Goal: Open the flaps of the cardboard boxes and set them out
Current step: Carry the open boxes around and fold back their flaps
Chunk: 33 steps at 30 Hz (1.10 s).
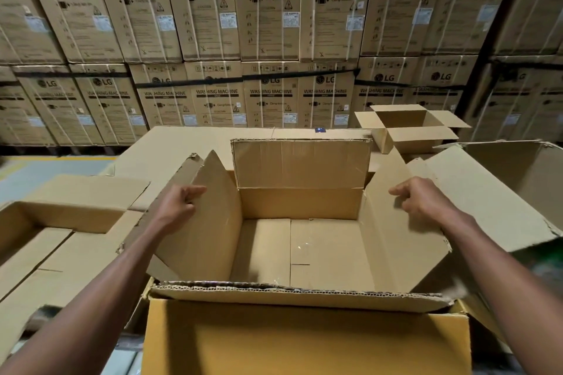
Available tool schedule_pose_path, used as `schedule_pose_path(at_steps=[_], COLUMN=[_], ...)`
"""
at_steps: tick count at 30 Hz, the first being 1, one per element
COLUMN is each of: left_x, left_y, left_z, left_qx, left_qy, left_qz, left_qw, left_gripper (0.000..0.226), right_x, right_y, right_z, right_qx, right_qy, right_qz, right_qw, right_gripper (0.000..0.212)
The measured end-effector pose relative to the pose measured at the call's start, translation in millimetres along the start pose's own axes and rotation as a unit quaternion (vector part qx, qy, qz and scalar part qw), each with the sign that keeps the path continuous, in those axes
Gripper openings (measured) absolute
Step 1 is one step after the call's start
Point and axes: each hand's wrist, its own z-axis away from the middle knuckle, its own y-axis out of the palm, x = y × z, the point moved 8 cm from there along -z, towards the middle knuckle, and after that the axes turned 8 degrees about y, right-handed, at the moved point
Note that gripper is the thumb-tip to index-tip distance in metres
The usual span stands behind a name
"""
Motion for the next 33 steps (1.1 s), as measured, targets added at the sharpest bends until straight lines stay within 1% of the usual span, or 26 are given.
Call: schedule_pose_path(at_steps=[8,12,15,18,23,25,27,28,30,32,33], left_x=[6.5,19.2,32.1,41.5,43.8,45.5,42.6,41.2,40.4,40.7,42.0], left_y=[2.5,1.7,1.5,-0.7,-0.4,-2.1,-5.7,-8.0,-10.0,-9.3,-9.6], left_z=[0.1,-1.1,-0.7,-2.8,-3.3,-2.3,2.0,5.1,11.0,15.6,18.4], left_qx=[-0.005,0.003,0.020,0.032,0.038,0.030,0.018,0.012,0.009,0.021,0.022], left_qy=[-0.011,-0.025,-0.028,-0.014,0.013,0.019,0.016,0.010,0.010,0.024,0.027], left_qz=[0.016,0.024,0.024,-0.014,-0.064,-0.093,-0.123,-0.137,-0.167,-0.185,-0.190], left_qw=[1.000,0.999,0.999,0.999,0.997,0.995,0.992,0.991,0.986,0.982,0.981], left_gripper=[0.060,0.057,0.057,0.058,0.055,0.054,0.051,0.051,0.055,0.063,0.063], right_x=[-15.3,-11.4,-10.7,-20.3,-46.5,-49.9,-52.8,-53.4,-60.5,-66.0,-63.7], right_y=[13.8,17.5,18.2,14.1,18.7,19.1,18.8,18.8,19.4,23.4,25.5], right_z=[3.0,1.7,1.3,1.9,3.5,5.9,6.6,6.5,6.2,10.9,14.2], right_qx=[-0.005,-0.021,-0.014,-0.002,0.057,0.063,0.052,0.039,0.021,0.026,0.030], right_qy=[0.018,0.018,0.023,0.038,0.059,0.052,0.045,0.044,0.067,0.098,0.096], right_qz=[-0.010,0.014,0.032,0.043,0.060,0.057,0.075,0.105,0.161,0.174,0.175], right_qw=[1.000,1.000,0.999,0.998,0.995,0.995,0.995,0.993,0.984,0.980,0.979], right_gripper=[0.048,0.045,0.044,0.042,0.050,0.050,0.049,0.048,0.041,0.031,0.032])
